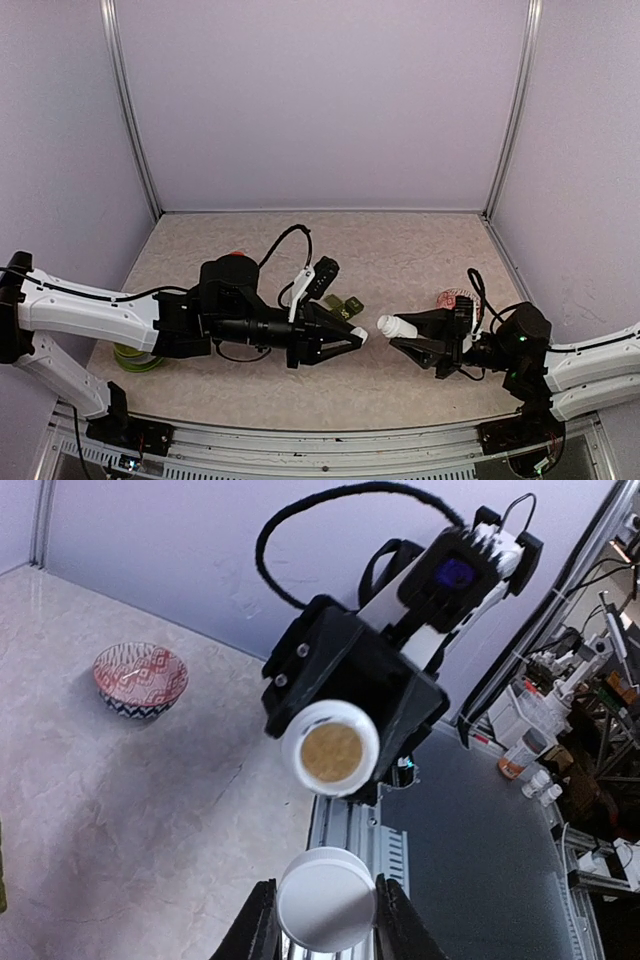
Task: Sort the pills into containers
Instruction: Close the lid of the pill bottle.
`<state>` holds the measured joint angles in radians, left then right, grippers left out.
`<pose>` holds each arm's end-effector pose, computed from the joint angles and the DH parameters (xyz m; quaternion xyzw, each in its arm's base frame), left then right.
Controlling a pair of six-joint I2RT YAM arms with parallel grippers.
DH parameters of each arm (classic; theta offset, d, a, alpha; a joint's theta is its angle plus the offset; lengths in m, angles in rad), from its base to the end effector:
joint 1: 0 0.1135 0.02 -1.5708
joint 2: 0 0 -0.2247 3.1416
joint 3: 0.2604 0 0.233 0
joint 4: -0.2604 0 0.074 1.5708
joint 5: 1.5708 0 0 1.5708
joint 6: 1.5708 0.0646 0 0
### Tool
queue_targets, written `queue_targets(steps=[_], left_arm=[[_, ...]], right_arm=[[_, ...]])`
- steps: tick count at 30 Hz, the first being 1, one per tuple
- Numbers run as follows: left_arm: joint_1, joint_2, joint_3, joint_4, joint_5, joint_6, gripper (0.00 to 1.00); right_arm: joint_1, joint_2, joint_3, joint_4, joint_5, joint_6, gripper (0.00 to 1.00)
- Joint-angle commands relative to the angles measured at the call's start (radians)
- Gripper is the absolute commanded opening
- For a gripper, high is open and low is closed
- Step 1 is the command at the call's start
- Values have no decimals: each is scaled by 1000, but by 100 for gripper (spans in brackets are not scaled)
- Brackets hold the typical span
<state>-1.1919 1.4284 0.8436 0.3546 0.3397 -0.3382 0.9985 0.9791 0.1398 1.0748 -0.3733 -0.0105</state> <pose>0.1059 -0.3241 0.2309 0.4154 0.6596 -0.5196 0.3499 0.0994 0.1978 0.2038 -0.4216 0.4622 0.4670 0.6249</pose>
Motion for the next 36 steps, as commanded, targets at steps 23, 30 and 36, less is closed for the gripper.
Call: queue_targets(steps=[23,30,36], left_arm=[[-7,1,-33,273,41,-139,16],[-8,30,-26,274,53,-148,16],[-8,40,-25,294,60,-152,16]], right_arm=[[53,59,57,85,-12,7,0],[58,76,67,91,-15,6,0],[62,92,75,94,-15,4,0]])
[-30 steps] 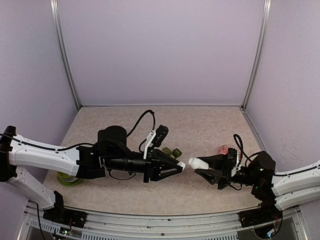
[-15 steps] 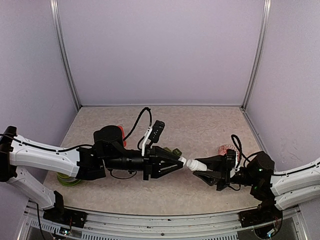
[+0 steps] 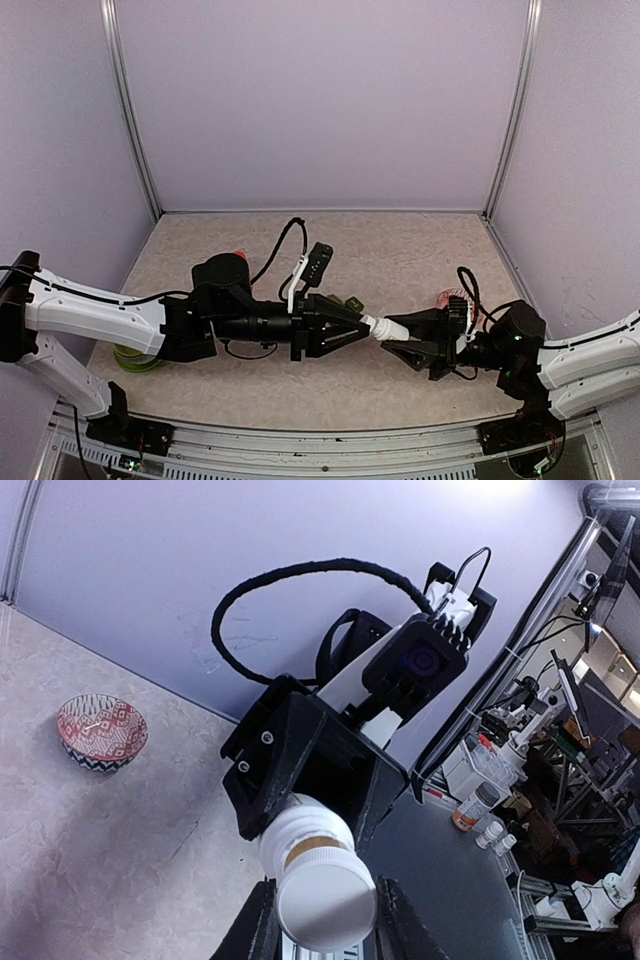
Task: Sort the pills into containers
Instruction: Close the lid of the pill bottle.
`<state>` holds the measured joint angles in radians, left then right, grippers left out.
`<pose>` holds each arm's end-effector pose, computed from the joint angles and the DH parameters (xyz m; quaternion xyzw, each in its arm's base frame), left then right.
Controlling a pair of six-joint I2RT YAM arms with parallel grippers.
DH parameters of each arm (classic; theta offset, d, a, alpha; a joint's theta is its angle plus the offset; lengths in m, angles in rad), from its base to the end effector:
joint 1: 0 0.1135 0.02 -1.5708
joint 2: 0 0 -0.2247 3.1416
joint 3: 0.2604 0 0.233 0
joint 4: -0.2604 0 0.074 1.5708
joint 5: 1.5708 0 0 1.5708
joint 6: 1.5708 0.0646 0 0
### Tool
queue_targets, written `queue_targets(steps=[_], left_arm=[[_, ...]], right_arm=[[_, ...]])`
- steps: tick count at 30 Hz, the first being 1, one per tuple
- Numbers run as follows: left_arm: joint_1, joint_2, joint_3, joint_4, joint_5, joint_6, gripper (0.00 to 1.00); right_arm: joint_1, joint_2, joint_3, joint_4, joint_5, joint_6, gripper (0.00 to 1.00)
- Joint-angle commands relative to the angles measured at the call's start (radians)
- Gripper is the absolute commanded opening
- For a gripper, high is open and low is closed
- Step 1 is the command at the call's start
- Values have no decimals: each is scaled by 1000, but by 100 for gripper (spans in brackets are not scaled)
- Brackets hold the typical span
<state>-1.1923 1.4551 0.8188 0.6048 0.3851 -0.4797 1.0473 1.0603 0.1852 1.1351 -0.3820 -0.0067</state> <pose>0.1048 -0.3292 0.2469 0.3707 0.6142 -0.5989 0.3560 0.0941 0.2112 0.2096 -0.4310 0.4415 0.4874 0.6179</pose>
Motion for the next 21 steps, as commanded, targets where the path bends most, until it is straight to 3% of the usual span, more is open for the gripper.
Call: queue_targets(steps=[1,11,21], left_arm=[[-7,14,1,45,15,-10,16],[-9,40,9,36,8,-21,16],[-18,54,33,-65,-114,-10,16]], right_arm=[[14,13,31,35,-6,0,0],[16,37,50,33,-5,-1,0],[17,34,69,4,14,-6,0]])
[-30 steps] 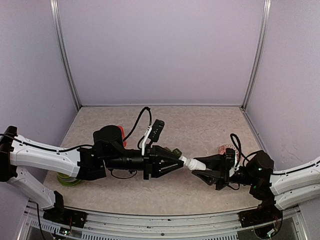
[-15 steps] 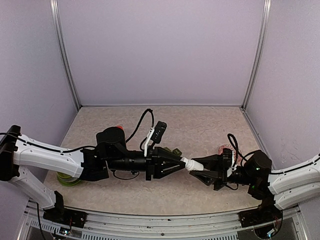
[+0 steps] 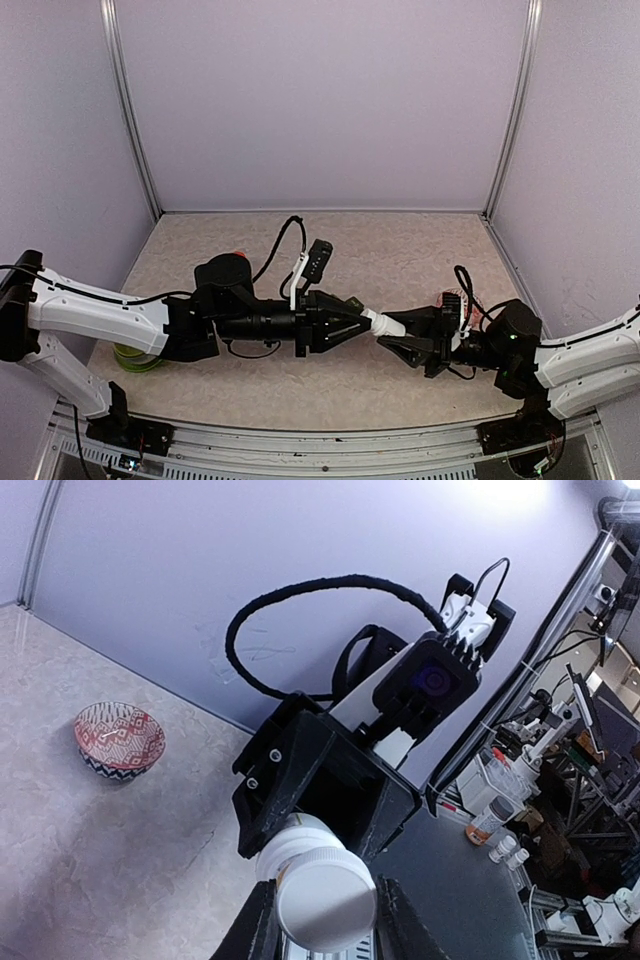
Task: Sort the pills into containers
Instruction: Close the lid of the pill bottle.
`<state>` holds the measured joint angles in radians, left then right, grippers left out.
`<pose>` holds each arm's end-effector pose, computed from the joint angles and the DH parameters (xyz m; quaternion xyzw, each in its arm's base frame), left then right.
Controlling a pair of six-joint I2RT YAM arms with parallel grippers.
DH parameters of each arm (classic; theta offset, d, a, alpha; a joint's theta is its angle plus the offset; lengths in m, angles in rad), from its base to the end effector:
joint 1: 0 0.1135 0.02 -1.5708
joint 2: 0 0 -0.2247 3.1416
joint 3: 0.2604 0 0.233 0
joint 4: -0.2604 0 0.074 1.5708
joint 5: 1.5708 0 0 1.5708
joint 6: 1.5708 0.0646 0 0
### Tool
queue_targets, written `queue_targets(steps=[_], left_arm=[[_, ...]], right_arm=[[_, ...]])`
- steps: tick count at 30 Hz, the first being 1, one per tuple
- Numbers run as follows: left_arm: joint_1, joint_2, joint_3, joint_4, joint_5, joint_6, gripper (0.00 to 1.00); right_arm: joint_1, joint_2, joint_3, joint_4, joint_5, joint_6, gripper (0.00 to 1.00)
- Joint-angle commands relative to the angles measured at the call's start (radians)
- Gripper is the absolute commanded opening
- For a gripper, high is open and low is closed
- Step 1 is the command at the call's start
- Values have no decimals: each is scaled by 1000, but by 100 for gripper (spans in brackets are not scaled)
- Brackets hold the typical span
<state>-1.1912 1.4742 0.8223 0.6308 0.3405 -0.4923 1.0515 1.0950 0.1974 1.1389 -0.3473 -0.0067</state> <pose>0.1091 -0.3317 0.2454 0.3525 0.6210 -0.5949 0.3690 0.0976 0.2151 0.2068 -0.4241 0.4559 0.4792 0.6187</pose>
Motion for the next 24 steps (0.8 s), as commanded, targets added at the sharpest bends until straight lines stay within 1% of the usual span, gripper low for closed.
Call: queue_targets(steps=[1,6,12,16,18,21,24], left_arm=[[-18,31,29,-101,-94,4,16],[-19,10,21,-135,-159,13,16],[-18,1,12,-125,-170,11,16],[-18,-30,-30,-68,-172,1,16],[-17,-35,-29,-77,-178,3,16],[-15,-26,-20,-83,-142,7,16],[-12,-17,-29,-40,-80,-11,16]], right_arm=[[13,-4,57,-4,-18,-6,0],[13,-21,60,-23,-10,-11,0],[13,-27,57,-25,-5,-14,0],[13,-31,45,-19,-1,-13,0],[14,-39,39,-16,4,-14,0],[13,-55,29,-17,22,-24,0],[14,-64,25,-28,32,-32,0]])
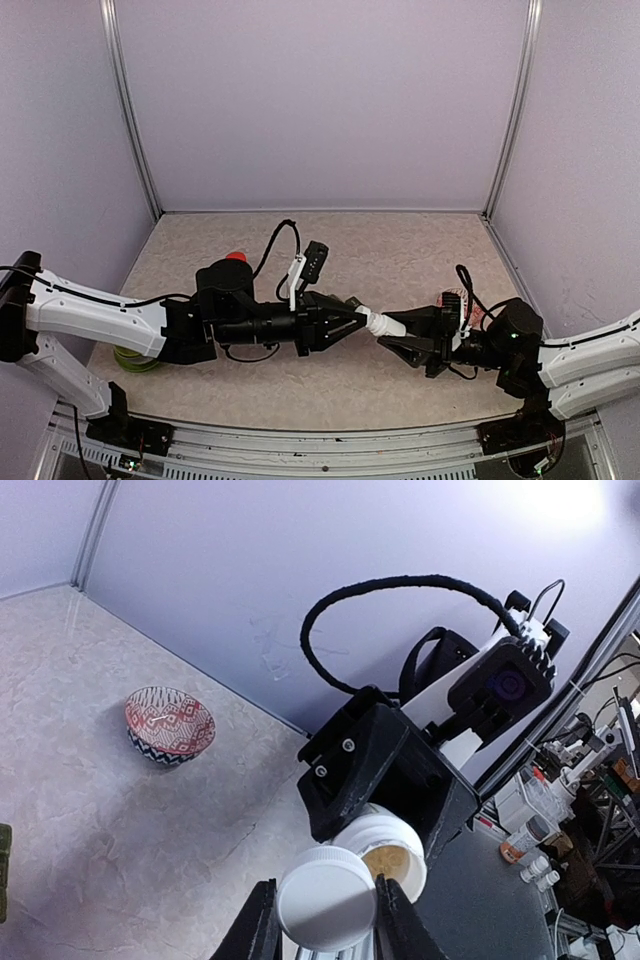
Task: Sort the pills into containers
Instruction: Close the lid of the pill bottle.
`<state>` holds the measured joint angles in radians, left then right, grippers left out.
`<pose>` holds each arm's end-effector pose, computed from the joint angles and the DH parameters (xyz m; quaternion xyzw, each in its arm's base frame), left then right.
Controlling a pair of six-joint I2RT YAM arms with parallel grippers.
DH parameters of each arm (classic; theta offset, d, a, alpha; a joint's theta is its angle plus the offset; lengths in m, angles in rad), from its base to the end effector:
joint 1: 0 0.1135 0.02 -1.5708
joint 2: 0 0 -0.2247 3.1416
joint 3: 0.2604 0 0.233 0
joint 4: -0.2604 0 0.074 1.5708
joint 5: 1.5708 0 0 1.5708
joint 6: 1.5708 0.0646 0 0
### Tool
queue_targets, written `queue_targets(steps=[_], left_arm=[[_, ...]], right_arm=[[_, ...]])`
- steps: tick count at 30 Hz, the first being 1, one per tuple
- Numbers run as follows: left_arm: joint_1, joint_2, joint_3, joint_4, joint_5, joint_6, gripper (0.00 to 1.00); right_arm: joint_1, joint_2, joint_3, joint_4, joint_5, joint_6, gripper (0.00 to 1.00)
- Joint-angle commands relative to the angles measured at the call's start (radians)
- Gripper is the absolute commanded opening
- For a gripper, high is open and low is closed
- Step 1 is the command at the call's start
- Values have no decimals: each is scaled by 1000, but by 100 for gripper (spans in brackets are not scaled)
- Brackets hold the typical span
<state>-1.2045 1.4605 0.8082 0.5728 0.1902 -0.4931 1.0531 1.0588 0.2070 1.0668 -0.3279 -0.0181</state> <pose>0.1131 -0.3289 0.2369 0.3151 0.6631 -0.5530 0.3940 0.0984 0.2148 0.2083 -0.4251 0.4672 0.4691 0.6172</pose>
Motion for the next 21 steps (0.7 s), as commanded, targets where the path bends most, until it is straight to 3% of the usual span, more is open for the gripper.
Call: queue_targets(steps=[1,13,21], left_arm=[[4,-2,-21,40,85,-18,16],[13,40,-29,175,201,-70,16],[8,62,-11,134,199,-63,16]], right_arm=[[12,-29,15,44,12,-19,0],[12,28,28,92,-29,-1,0],[12,27,35,78,1,-4,0]])
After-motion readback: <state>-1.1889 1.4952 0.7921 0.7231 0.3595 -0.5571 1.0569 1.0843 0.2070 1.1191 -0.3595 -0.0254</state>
